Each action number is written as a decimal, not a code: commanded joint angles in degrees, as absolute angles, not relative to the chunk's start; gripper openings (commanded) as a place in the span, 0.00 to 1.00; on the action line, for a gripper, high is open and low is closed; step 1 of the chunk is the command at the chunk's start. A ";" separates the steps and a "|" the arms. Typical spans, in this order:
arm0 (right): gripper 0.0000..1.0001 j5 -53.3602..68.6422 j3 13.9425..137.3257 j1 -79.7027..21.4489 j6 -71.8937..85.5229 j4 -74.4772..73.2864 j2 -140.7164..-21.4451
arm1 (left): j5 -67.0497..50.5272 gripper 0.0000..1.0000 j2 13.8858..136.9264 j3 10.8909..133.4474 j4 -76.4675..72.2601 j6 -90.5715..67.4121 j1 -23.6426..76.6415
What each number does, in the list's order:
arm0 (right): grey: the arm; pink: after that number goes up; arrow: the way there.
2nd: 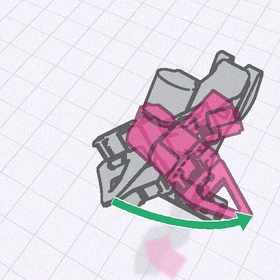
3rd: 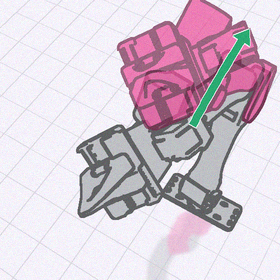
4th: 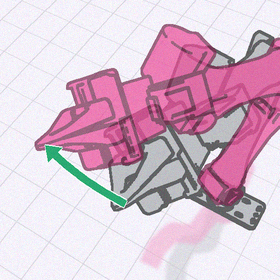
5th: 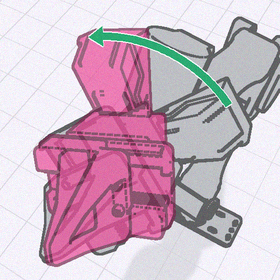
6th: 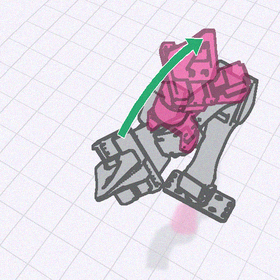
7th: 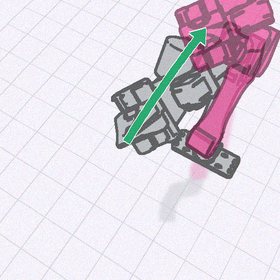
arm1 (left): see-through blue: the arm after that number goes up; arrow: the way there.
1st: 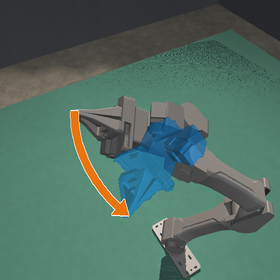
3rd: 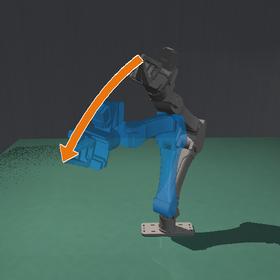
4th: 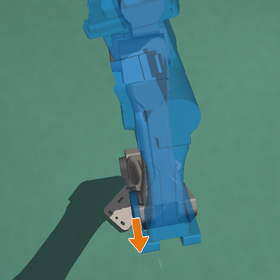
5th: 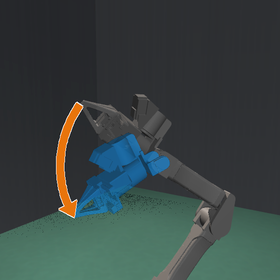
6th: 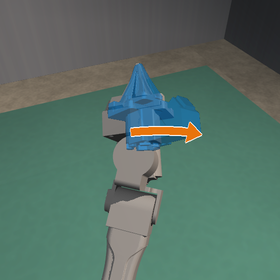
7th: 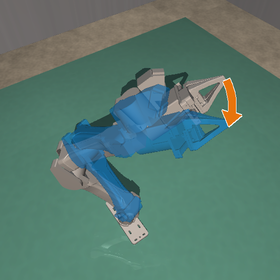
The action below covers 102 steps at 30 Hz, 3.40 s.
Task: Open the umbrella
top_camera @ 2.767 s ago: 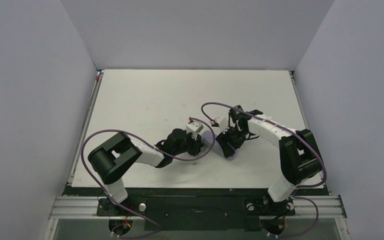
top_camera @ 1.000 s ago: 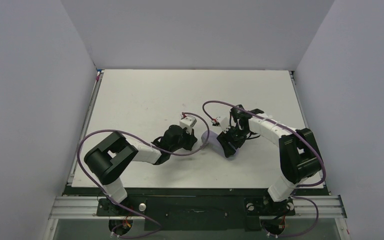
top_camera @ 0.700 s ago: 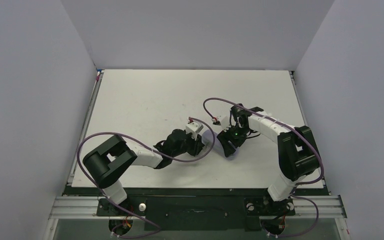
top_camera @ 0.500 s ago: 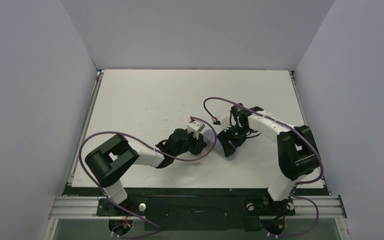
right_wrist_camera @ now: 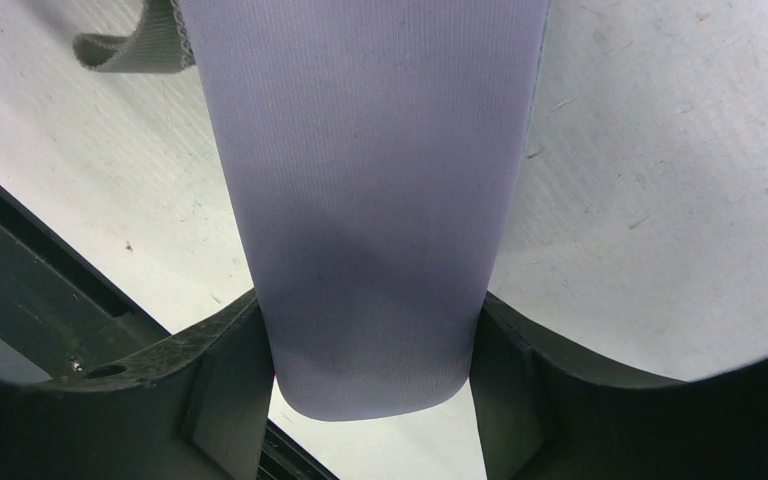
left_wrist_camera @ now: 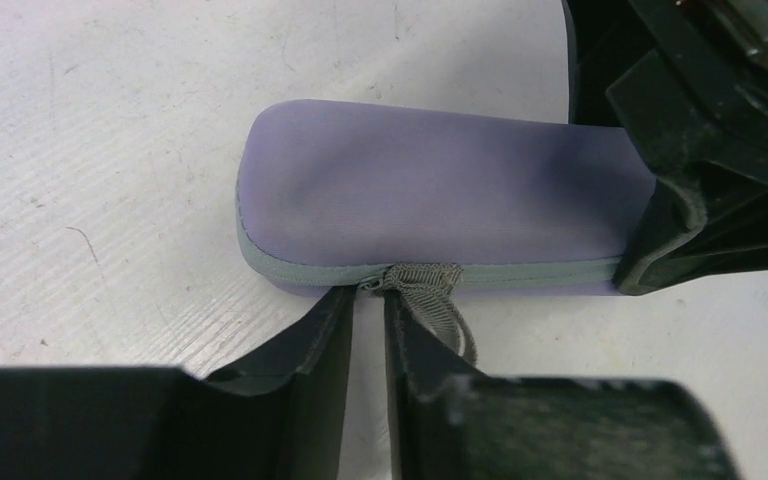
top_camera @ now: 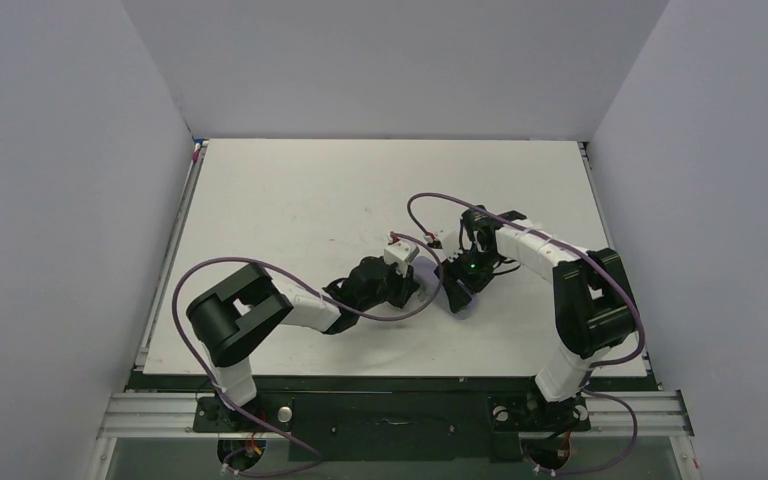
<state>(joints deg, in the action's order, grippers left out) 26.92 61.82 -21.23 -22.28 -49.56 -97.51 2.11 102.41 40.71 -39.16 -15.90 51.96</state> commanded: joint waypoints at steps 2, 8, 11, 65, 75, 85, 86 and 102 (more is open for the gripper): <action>0.00 29.34 61.24 -22.24 -28.68 -54.56 -100.48 | 5.15 0.08 104.66 44.76 -42.47 -14.96 52.21; 0.00 29.31 61.48 -21.69 -31.56 -56.70 -100.82 | 5.52 0.00 104.17 44.42 -42.88 -13.05 51.74; 0.00 29.08 61.29 -21.23 -32.66 -57.68 -100.81 | 6.56 0.00 103.82 43.99 -42.25 -13.00 50.64; 0.00 17.70 56.22 -20.67 -68.57 -56.72 -93.90 | -10.71 0.00 97.90 30.94 -55.01 8.40 46.16; 0.00 15.40 52.16 -22.08 -76.56 -53.46 -90.34 | -11.81 0.00 98.61 30.27 -57.04 10.70 46.99; 0.16 16.37 52.06 -24.53 -84.00 -47.52 -88.94 | -14.32 0.00 99.21 29.59 -59.14 12.84 50.27; 0.21 16.75 53.07 -24.39 -83.53 -47.01 -88.75 | -14.37 0.00 98.87 29.22 -59.10 12.97 50.69; 0.78 27.57 67.39 -15.60 -45.45 -51.13 -78.23 | -9.87 0.00 98.51 28.46 -57.65 9.65 54.59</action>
